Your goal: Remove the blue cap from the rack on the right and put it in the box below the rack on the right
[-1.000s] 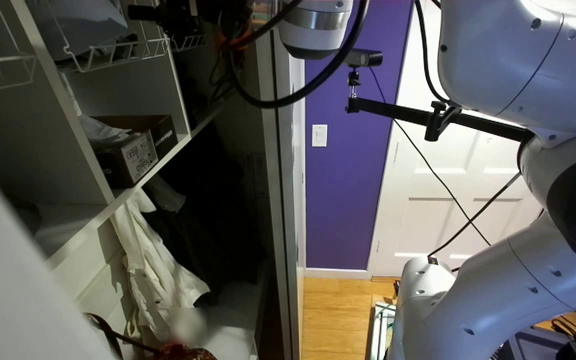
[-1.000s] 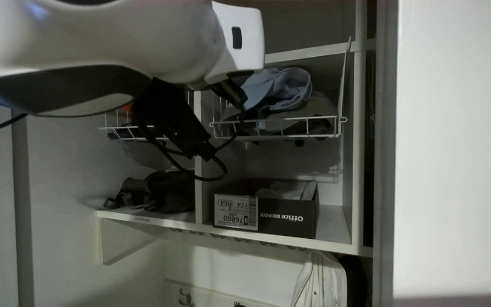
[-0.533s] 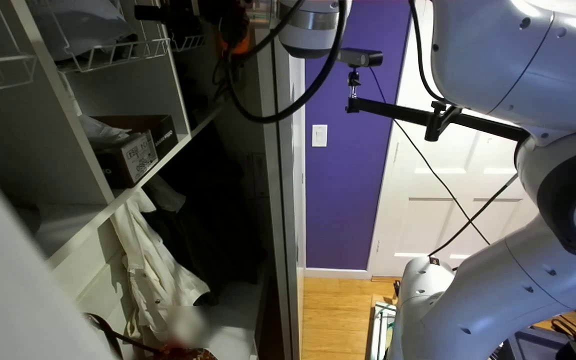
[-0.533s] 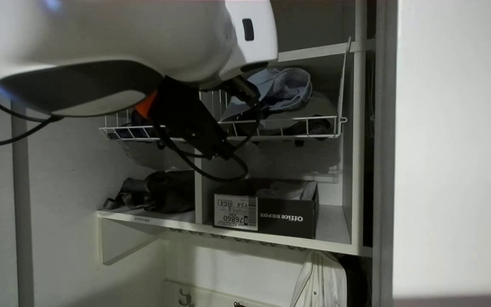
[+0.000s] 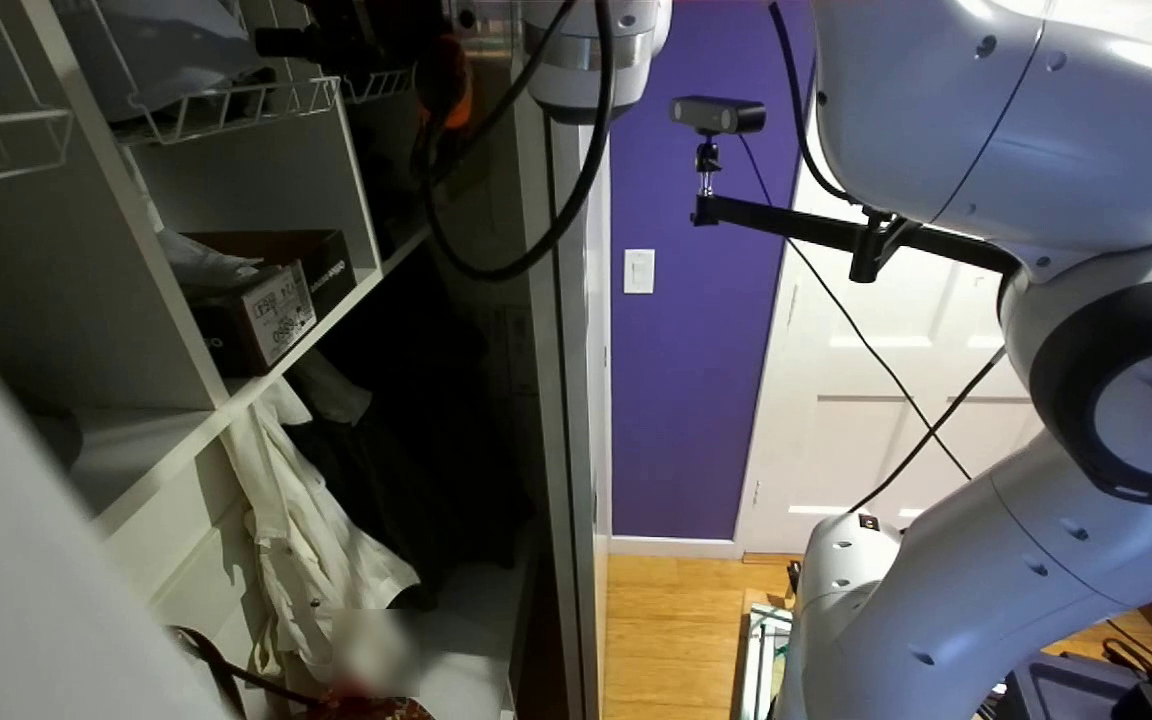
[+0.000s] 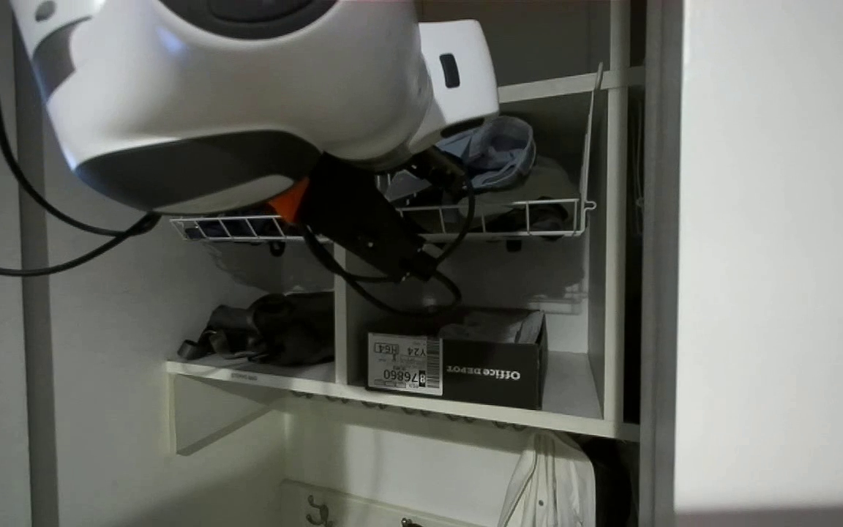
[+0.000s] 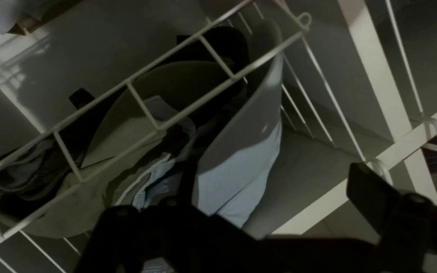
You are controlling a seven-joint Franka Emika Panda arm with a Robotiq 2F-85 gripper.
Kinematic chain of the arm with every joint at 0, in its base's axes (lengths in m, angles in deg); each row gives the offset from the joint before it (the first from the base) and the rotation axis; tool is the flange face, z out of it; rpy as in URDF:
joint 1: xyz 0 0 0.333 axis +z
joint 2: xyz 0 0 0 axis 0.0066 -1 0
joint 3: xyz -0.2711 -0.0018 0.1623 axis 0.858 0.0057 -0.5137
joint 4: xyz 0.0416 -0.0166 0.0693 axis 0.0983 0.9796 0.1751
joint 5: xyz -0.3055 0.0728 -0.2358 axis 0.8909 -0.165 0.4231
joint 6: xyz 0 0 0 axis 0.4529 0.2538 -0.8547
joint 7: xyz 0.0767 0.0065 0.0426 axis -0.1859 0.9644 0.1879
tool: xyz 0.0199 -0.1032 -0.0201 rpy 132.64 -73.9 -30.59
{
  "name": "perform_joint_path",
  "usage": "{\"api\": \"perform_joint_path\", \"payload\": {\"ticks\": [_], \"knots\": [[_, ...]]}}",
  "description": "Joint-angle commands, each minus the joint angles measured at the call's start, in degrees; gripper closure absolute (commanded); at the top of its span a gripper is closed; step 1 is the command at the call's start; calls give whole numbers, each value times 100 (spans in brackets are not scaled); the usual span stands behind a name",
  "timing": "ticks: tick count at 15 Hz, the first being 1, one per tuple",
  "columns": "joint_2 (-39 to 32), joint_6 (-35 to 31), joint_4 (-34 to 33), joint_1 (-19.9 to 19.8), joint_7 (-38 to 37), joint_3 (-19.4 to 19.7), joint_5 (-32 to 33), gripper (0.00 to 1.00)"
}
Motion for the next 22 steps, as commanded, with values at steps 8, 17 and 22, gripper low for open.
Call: {"api": "perform_joint_path", "payload": {"ticks": [8,17,22], "knots": [[-398,-282,-341,-51,-36,-57,109,16],[-479,-190,-436,-64,-248,13,84,84],[-307,74,-463,-64,-488,112,22,100]]}}
